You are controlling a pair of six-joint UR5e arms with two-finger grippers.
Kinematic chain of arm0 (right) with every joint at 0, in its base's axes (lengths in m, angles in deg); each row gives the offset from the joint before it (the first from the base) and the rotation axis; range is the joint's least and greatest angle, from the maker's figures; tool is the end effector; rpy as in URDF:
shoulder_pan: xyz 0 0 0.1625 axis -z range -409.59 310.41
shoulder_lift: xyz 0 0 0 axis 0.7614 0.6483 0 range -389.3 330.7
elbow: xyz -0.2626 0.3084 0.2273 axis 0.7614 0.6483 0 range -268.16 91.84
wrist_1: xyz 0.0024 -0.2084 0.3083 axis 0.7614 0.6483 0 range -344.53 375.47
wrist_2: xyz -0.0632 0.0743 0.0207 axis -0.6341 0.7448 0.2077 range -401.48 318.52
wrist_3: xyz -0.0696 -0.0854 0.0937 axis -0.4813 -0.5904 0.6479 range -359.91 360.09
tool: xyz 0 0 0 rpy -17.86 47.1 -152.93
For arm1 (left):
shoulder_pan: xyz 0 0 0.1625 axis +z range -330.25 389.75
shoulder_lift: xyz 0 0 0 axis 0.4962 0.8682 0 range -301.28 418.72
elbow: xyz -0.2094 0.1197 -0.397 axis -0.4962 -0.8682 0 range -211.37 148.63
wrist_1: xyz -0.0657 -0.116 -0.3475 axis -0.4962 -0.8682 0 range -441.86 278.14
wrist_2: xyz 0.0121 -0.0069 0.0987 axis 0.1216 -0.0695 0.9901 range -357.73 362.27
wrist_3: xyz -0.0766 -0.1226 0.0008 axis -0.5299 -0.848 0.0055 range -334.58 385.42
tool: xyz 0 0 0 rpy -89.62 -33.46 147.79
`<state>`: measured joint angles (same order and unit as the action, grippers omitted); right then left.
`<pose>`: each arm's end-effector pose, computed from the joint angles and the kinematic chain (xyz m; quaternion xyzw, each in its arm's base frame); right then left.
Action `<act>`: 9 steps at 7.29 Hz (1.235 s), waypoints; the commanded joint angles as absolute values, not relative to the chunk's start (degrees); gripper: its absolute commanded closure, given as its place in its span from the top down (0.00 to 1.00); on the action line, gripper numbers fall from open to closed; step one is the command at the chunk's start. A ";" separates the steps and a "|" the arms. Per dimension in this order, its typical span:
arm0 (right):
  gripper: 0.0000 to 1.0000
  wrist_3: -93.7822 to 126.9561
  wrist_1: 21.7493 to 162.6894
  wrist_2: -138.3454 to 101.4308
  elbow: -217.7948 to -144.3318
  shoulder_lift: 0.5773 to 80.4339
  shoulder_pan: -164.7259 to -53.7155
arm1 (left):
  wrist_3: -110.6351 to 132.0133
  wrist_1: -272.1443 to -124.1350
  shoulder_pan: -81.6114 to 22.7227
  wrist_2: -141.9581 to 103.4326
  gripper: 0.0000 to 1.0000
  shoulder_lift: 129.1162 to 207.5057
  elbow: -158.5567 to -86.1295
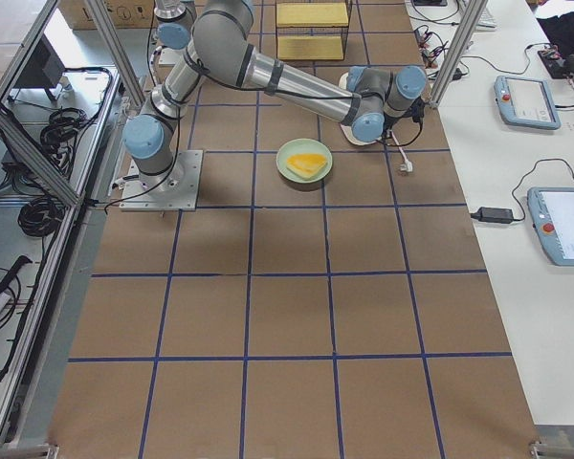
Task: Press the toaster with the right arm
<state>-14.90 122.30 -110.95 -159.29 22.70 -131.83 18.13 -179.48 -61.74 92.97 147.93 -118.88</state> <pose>0.0867 -0.7268 0.2753 -0.0584 0.9821 -0.0158 0.1786 -0.1426 -0.4254 0.4952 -0.0503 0.9980 0.0373 0.0089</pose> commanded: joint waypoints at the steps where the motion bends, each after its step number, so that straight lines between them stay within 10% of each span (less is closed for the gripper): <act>1: 1.00 -14.68 121.21 -120.59 -156.64 26.13 -132.99 | 18.12 -179.42 -61.74 92.97 1.00 147.93 -118.91; 9: 1.00 -11.09 112.68 -129.55 -172.33 55.29 -137.57 | 18.12 -179.51 -61.74 92.97 1.00 147.93 -118.83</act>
